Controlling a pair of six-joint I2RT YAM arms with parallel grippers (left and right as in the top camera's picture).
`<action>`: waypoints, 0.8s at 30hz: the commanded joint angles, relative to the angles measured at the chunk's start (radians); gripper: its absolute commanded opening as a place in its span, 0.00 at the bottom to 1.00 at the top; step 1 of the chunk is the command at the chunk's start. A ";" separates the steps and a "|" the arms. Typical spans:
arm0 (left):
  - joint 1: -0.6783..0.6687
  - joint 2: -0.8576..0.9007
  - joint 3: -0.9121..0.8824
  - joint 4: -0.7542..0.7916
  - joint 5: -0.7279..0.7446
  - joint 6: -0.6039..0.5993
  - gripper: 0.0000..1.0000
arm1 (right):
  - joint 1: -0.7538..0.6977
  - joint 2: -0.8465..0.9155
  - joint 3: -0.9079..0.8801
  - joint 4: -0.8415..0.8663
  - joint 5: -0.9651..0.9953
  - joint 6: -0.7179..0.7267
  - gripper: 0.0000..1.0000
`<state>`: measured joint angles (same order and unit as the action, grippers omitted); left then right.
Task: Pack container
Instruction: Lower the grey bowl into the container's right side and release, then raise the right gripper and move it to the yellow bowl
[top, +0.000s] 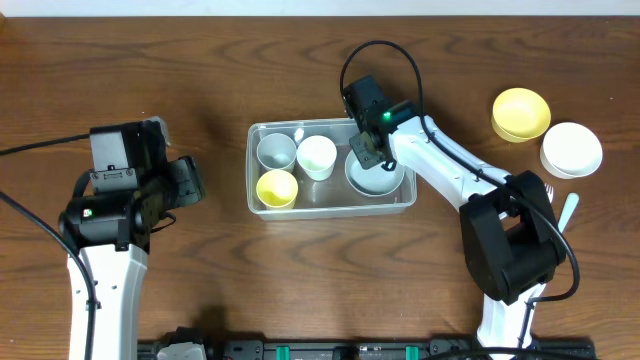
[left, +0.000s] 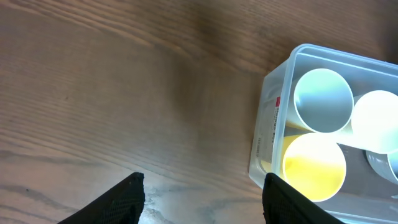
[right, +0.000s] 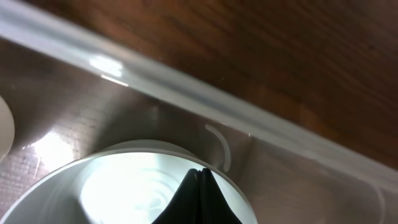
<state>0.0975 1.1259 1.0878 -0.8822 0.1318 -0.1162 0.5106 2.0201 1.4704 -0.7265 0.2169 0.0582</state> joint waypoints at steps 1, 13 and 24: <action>0.003 0.004 0.000 0.002 0.007 -0.005 0.61 | -0.008 0.000 -0.001 0.013 0.027 0.032 0.01; 0.003 0.004 0.000 0.002 0.007 -0.005 0.61 | -0.009 0.000 -0.001 0.058 0.042 0.054 0.03; 0.003 0.004 0.000 0.002 0.007 -0.005 0.61 | -0.014 0.000 -0.001 0.077 0.042 0.054 0.04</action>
<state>0.0975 1.1259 1.0878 -0.8822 0.1322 -0.1162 0.5060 2.0201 1.4704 -0.6552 0.2409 0.0959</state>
